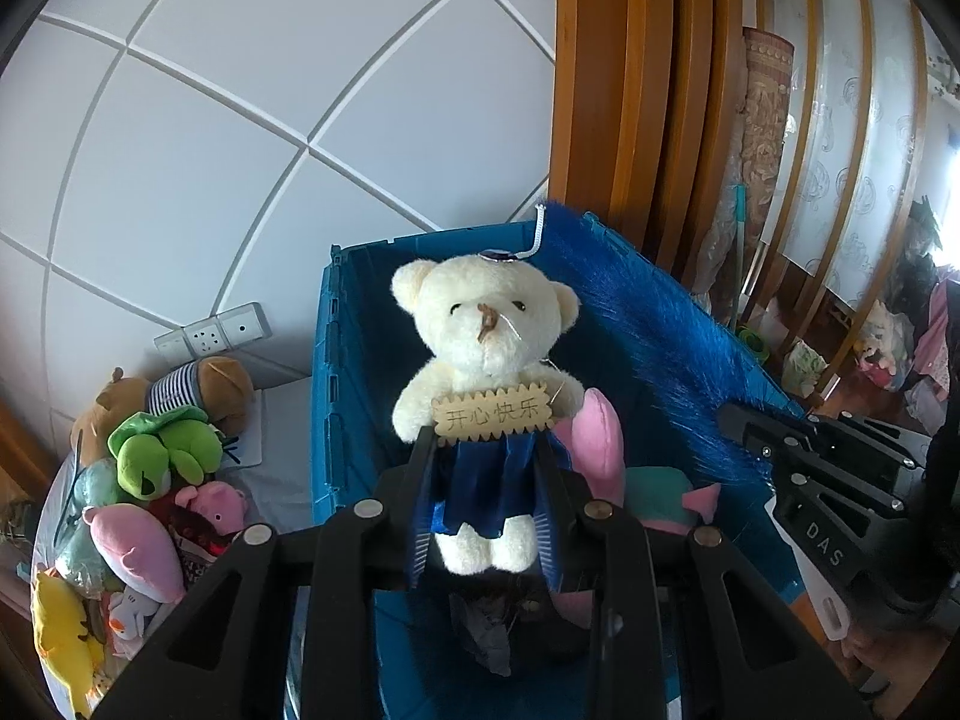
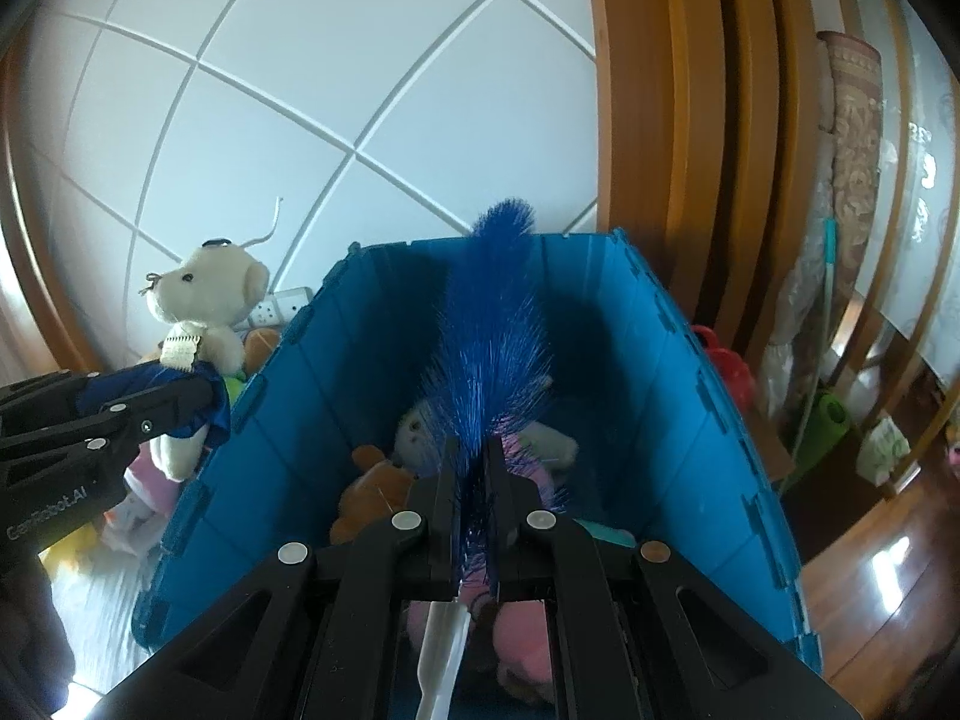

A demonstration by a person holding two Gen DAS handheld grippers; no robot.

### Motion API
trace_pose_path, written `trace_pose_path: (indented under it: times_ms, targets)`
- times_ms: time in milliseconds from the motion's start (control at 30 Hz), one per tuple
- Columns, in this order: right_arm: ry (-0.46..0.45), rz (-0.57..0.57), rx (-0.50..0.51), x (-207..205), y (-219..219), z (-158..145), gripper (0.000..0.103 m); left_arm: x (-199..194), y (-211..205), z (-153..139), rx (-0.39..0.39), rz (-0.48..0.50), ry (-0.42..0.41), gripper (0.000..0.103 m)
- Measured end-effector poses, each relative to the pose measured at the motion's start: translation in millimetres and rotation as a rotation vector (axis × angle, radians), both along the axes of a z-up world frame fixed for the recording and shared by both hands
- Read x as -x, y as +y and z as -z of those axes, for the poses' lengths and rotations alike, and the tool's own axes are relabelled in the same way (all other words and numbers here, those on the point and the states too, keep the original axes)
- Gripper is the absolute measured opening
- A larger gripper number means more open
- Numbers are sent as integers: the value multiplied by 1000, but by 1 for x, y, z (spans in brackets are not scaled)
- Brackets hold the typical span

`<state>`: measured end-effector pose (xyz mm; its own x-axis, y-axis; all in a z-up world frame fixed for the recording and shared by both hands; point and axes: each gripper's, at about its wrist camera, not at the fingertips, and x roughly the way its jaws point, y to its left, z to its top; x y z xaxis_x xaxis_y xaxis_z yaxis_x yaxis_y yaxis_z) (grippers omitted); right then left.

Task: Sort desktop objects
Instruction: 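Open both grippers to drop the bear and duster into the crate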

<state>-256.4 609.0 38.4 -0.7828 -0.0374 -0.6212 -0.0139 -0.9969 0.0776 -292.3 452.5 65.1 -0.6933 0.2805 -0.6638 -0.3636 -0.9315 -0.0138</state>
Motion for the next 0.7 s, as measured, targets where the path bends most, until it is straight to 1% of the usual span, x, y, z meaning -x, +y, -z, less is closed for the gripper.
trace_pose_path:
  times_ms: [200, 267, 300, 333, 367, 400, 433, 700]
  targets:
    - [-6, 8, -11, 6, 5, 1, 6, 6, 5, 1, 3, -7, -4, 29]
    - [-1, 32, -21, 8, 9, 1, 9, 10, 6, 3, 4, -18, -8, 34]
    - [4, 52, -34, 10, 12, 1, 18, 13, 6, 5, 5, -26, -15, 49]
    - [6, 65, -40, 12, 13, 1, 47, 15, 6, 7, 5, -33, -22, 63]
    - [0, 66, -37, 14, 15, 3, 74, 17, 6, 10, 3, -39, -24, 94]
    - [0, 71, -38, 15, 15, 4, 98, 18, 5, 11, 0, -43, -24, 103]
    - [7, 79, -46, 15, 16, 5, 100, 18, 4, 13, -2, -44, -24, 103]
    - [-3, 95, -25, 12, 20, 17, 100, 19, 10, 19, -2, -23, -37, 103]
